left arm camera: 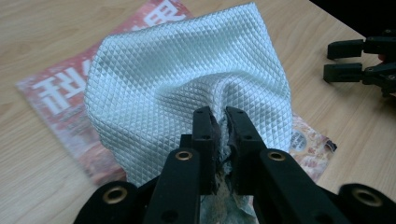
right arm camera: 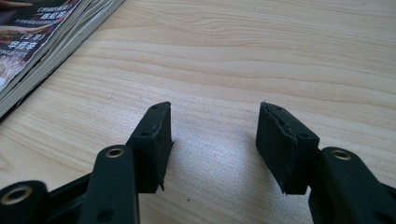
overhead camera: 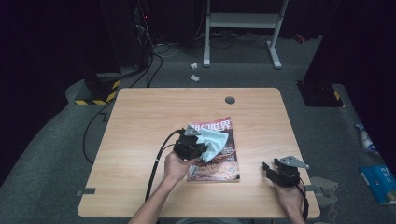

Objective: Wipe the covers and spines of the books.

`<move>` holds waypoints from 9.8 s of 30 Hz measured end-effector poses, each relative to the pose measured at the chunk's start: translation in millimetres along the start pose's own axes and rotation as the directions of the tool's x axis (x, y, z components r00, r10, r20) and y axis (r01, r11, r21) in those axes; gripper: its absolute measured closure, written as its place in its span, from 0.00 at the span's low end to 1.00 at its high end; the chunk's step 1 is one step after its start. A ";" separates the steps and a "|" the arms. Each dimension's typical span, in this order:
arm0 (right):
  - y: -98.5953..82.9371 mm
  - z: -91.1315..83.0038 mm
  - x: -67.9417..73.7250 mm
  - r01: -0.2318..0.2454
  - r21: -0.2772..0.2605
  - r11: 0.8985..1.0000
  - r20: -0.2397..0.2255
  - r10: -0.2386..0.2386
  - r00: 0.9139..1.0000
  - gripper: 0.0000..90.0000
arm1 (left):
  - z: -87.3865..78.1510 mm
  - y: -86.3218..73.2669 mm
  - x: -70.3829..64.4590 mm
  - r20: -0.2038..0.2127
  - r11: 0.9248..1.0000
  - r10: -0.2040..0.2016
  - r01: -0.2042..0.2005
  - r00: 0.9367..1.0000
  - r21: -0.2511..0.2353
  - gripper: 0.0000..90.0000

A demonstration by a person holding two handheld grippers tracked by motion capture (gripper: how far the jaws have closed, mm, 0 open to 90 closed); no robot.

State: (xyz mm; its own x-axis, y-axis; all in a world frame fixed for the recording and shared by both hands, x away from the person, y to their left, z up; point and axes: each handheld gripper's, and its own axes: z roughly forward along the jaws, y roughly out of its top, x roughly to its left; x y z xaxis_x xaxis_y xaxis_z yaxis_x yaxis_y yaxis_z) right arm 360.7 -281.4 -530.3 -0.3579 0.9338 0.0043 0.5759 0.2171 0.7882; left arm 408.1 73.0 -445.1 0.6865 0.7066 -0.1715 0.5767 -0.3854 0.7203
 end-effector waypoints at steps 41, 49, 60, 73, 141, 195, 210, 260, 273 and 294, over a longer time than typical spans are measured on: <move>0.3 0.1 1.4 0.013 0.005 1.000 0.007 -0.013 1.000 0.50 | 13.1 -24.6 -6.4 -0.040 0.999 0.025 -0.023 0.999 0.031 0.53; 0.4 0.1 1.1 0.012 0.006 1.000 0.005 -0.012 1.000 0.50 | -5.3 -49.0 12.4 -0.110 0.999 -0.049 0.049 0.993 -0.005 0.50; 3.0 -0.9 -0.4 0.006 0.023 1.000 0.002 -0.006 1.000 0.55 | -13.1 -87.3 21.0 -0.179 0.995 -0.101 0.102 0.979 0.000 0.48; 48.2 -1.5 36.9 0.105 0.054 0.993 -0.212 -0.091 0.973 0.65 | -10.2 -102.7 19.1 -0.181 0.991 -0.135 0.136 0.974 -0.007 0.46; 72.9 30.2 109.9 0.413 0.231 0.881 -0.386 -0.307 0.870 0.95 | -11.4 -127.6 16.4 -0.199 0.980 -0.145 0.112 0.969 -0.167 0.40; 88.1 52.3 199.1 0.525 0.202 0.827 -0.478 -0.385 0.790 0.83 | -12.2 -113.9 24.4 -0.146 0.984 -0.148 0.131 0.978 -0.118 0.49; 71.7 28.2 112.1 0.419 0.246 0.874 -0.346 -0.325 0.880 0.93 | 17.2 -86.6 5.7 -0.113 0.997 -0.061 0.056 0.992 -0.045 0.49; 54.1 12.2 111.0 0.354 0.204 0.913 -0.310 -0.283 0.908 0.95 | -7.8 -107.9 5.6 -0.166 0.997 -0.082 0.080 0.983 -0.020 0.48; 64.9 32.8 174.3 0.439 0.152 0.886 -0.412 -0.347 0.842 0.95 | 6.2 -94.0 3.3 -0.108 0.997 -0.078 0.077 0.991 -0.008 0.48; 55.9 17.2 147.8 0.403 0.177 0.898 -0.381 -0.314 0.869 0.95 | -10.4 -105.1 20.3 -0.135 0.992 -0.129 0.126 0.982 -0.032 0.46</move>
State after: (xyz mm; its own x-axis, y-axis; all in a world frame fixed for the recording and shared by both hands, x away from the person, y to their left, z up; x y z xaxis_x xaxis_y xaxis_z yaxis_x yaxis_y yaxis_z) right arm 352.7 -126.4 -496.2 -0.7722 0.6352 -0.0097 0.5036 0.6213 0.6004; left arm 356.8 134.0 -517.2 0.5404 0.8239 -0.1710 0.6438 -0.2740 0.7144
